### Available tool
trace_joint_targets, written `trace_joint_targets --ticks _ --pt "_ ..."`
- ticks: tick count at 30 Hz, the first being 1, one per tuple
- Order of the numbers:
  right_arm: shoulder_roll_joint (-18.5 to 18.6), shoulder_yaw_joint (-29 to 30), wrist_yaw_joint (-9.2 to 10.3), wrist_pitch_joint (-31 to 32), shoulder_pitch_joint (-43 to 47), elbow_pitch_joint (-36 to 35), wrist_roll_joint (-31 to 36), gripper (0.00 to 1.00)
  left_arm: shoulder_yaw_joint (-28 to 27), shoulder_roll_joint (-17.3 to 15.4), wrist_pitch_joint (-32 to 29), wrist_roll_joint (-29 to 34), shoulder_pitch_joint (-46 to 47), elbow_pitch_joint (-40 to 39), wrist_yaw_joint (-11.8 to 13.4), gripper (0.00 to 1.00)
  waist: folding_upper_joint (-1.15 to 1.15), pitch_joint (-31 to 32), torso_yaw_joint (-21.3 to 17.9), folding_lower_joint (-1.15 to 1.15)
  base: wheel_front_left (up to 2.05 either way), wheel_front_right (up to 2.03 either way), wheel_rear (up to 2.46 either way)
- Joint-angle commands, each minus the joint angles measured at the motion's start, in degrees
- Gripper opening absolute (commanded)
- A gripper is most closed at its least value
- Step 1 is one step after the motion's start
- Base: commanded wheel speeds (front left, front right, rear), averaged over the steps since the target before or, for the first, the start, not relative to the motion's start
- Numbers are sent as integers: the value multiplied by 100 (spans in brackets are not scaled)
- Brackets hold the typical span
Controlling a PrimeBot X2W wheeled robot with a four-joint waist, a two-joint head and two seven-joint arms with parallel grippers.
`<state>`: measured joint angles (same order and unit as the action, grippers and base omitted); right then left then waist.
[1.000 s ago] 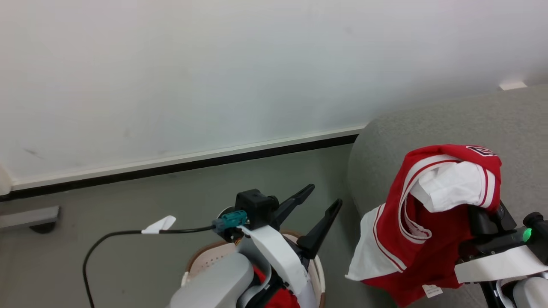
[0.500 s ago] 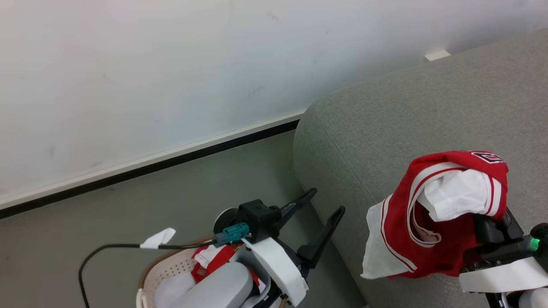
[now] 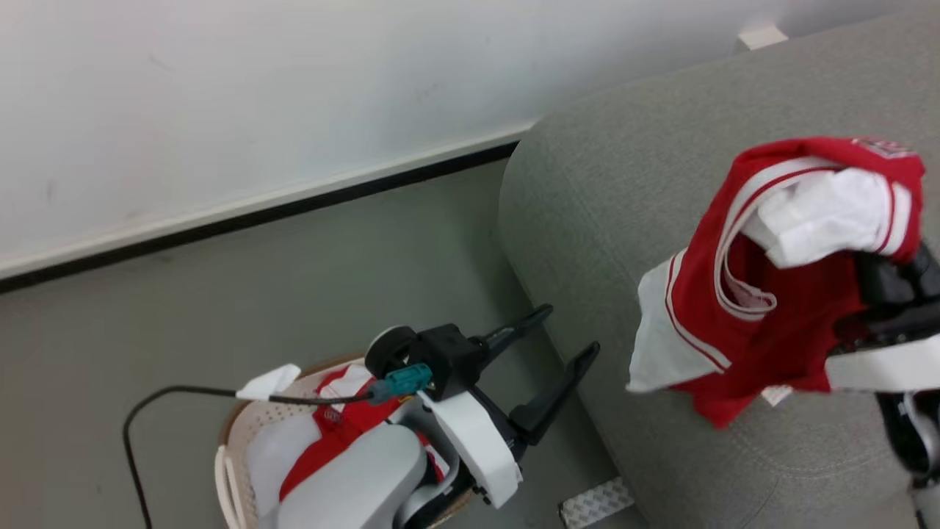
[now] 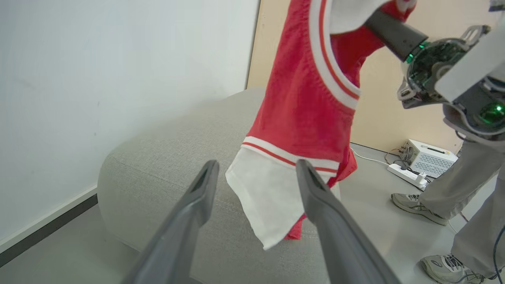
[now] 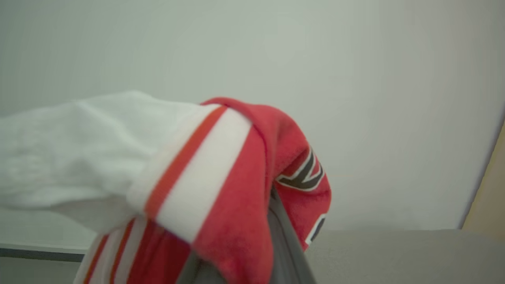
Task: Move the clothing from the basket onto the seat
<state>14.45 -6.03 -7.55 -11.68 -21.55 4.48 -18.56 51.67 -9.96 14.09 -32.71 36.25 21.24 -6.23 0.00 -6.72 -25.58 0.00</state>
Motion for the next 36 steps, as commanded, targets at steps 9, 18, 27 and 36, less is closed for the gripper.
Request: trace_joint_targets --ticks 9,18,27,36 --pt "350 920 12 265 -1738 125 -211 0 -3 -699 -360 239 605 -683 -61 100 0 -1801 847 0 0 0 0" --pt "1188 1745 13 610 -3067 1255 -287 0 -28 -1017 -514 178 893 -1233 -79 100 0 -2694 1368 0 0 0 0" --pt "1868 2139 13 1021 -3437 2668 600 0 -98 -1166 -454 130 907 -1359 -46 100 0 -2990 1556 0 0 0 0" --pt "1288 2293 14 2684 -3053 3619 1981 0 -117 -1091 -430 -28 817 -1333 -20 100 0 -2835 1567 0 0 0 0"
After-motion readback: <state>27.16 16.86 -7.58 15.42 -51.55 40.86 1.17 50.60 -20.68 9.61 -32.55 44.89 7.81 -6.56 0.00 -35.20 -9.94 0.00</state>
